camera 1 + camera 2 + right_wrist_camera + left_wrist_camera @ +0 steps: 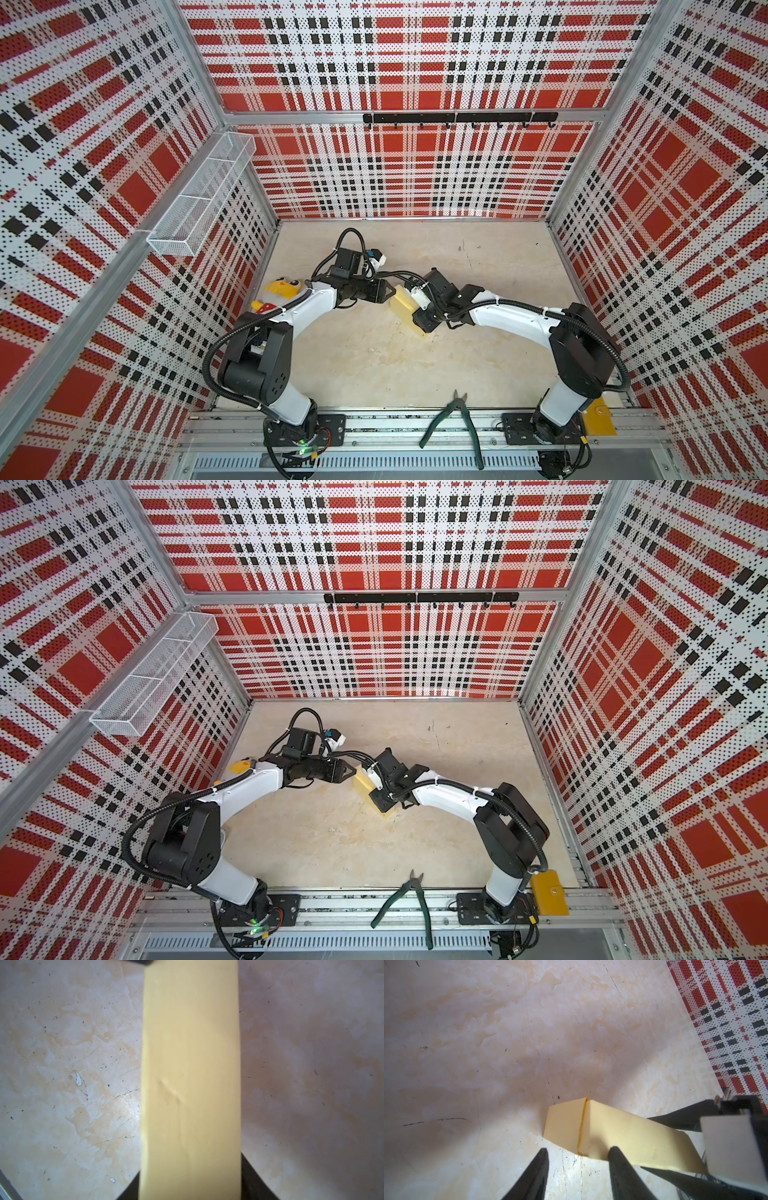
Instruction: Fold the paper box
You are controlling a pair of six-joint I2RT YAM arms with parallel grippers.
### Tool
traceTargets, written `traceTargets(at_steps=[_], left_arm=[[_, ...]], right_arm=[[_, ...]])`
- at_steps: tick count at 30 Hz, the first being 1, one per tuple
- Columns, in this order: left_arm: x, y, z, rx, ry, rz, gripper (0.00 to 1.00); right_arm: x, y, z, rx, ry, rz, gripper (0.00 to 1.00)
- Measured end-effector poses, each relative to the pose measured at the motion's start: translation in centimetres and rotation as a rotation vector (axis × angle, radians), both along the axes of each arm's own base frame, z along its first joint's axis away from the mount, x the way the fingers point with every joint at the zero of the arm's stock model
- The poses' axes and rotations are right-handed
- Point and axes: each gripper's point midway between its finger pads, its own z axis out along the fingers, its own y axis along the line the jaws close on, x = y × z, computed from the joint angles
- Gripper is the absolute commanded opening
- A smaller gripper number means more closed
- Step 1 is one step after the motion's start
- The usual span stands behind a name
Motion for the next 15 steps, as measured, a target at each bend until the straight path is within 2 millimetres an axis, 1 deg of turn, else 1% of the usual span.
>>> traceTargets(at_steps=[3,9,12,15], left_arm=[[0.0,0.0,-0.1,0.009,-0.005,-0.004,0.49],[0.0,-0.1,-0.5,0.019,-0.006,-0.012,0.49],[0.0,-0.1,-0.5,0.021,-0.007,-0.014,0.49],[0.0,-0.1,-0.5,0.023,-0.01,-0.015,0.49]], right_arm=[[0.0,0.0,-0.1,-0.002,0.0,-0.001,0.54],[0.0,-0.1,0.1,0.006,-0.005,-0.005,0.61],[-0.1,-0.2,0.6,0.02,-0.014,-0.01,0.66],[-0.2,-0.3,1.5,0.044,-0.032,-0.018,0.7]])
